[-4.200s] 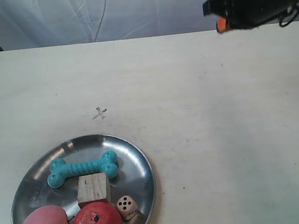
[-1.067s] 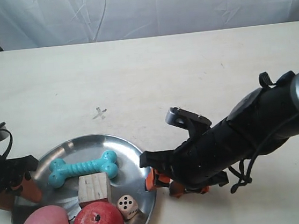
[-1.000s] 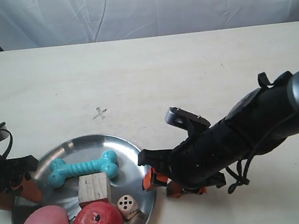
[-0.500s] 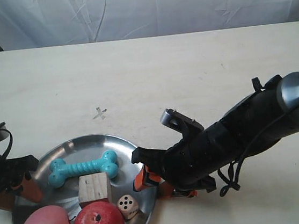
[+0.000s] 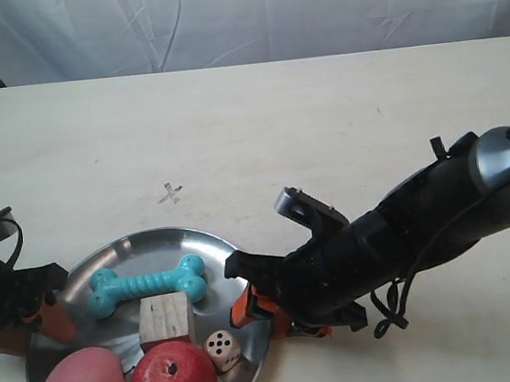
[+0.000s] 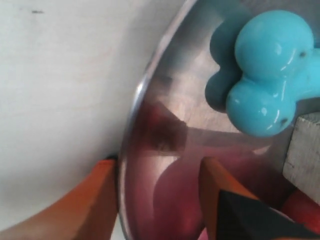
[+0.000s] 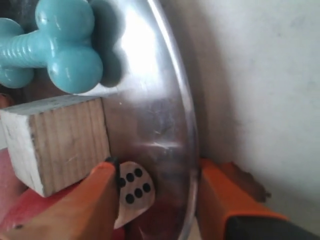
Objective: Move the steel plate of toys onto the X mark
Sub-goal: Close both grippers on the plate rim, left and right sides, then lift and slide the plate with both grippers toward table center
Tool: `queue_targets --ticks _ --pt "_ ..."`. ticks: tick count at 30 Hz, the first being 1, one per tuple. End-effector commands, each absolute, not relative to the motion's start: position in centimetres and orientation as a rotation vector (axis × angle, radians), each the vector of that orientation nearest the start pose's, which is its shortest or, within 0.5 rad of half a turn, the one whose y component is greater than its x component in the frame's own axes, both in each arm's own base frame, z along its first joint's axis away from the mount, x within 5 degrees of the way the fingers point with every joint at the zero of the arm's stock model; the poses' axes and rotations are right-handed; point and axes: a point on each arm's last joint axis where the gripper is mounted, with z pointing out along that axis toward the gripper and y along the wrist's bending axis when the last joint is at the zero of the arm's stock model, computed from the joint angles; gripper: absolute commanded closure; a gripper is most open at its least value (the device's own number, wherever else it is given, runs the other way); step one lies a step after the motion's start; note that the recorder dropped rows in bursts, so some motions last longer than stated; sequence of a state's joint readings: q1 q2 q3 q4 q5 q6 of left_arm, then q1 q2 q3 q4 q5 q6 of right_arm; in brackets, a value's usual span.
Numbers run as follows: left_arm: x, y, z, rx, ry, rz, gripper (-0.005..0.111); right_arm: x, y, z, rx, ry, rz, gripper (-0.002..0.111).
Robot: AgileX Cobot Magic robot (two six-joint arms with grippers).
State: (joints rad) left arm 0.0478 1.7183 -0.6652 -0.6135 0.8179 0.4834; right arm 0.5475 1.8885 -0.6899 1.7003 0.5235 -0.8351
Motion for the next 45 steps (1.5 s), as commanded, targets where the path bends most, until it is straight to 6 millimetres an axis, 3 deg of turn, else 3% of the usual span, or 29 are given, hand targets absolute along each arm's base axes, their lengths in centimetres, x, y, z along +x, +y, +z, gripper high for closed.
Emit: queue_targets --ticks 1,7,8,9,28,34,40,45 --pt "23.3 -3.0 11.9 -0.078 3.137 -0.744 0.071 22.7 18.6 8.4 0.271 2.902 0.977 0.070" --pt "23.4 -3.3 12.0 -0.023 3.108 -0.794 0.099 22.7 18.7 8.4 0.260 2.900 0.982 0.107" --pt "23.4 -3.4 12.1 -0.012 3.099 -0.813 0.103 22.7 18.7 8.4 0.260 2.899 0.985 0.109" --pt "23.4 -3.5 12.1 0.000 3.090 -0.832 0.107 22.7 18.7 8.4 0.259 2.899 0.988 0.108" --pt "23.7 -4.2 13.6 0.070 3.066 -0.994 0.107 22.2 19.8 9.4 0.269 2.889 1.240 0.108" --pt "24.7 -4.2 15.3 0.123 3.071 -1.027 0.107 23.2 21.0 10.8 0.179 2.839 1.364 0.109" --pt "25.9 -4.1 16.9 0.151 3.084 -1.013 0.107 24.7 22.0 12.2 0.101 2.837 1.360 0.109" --pt "27.5 -3.7 18.3 0.163 3.084 -0.933 0.107 26.9 21.9 14.1 0.057 2.826 1.392 0.109"
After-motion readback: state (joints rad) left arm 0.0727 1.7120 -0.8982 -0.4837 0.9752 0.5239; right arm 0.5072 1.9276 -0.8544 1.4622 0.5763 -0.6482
